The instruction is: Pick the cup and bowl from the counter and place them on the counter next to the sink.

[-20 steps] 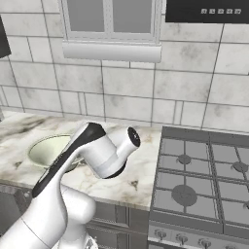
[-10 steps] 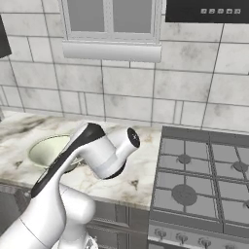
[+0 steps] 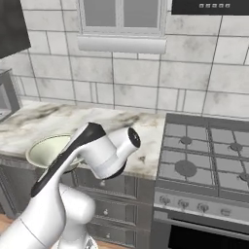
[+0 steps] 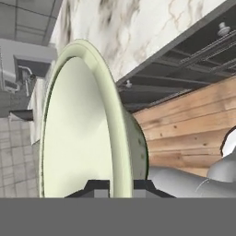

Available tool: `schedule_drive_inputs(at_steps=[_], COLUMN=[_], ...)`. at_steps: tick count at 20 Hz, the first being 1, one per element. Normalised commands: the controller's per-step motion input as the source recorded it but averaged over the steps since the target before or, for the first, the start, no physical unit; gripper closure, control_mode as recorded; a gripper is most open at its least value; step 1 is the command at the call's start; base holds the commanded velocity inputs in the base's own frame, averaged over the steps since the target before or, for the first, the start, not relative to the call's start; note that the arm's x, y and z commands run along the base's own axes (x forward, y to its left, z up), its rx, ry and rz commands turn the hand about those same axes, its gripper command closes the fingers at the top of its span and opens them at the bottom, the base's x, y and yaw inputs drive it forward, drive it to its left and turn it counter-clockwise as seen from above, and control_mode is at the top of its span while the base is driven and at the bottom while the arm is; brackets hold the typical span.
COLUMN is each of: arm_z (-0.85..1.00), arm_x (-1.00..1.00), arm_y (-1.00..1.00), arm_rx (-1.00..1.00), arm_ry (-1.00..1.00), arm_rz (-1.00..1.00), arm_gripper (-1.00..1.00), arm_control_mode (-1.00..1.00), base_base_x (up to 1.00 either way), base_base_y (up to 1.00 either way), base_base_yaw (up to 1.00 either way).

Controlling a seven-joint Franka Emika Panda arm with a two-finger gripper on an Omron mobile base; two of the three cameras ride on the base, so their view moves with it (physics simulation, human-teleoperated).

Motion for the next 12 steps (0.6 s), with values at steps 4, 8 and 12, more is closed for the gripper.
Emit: schedule_drive_inputs(at_steps=[4, 8, 12], arm_z=[0.0, 0.0, 0.0], arm_x=[0.0, 0.0, 0.0], arm_y=[0.0, 0.0, 0.0], arm_rx=[0.0, 0.0, 0.0], arm_ry=[0.0, 0.0, 0.0], arm_rz=[0.0, 0.0, 0.0], arm_gripper=[1.0, 1.0, 1.0], arm_control_mode=[1.0, 1.0, 1.0], base_base_x=[-0.13, -0.03, 0.0], base_base_y=[0.23, 0.53, 0.47], base_base_yaw=[0.49, 0.86, 0.95])
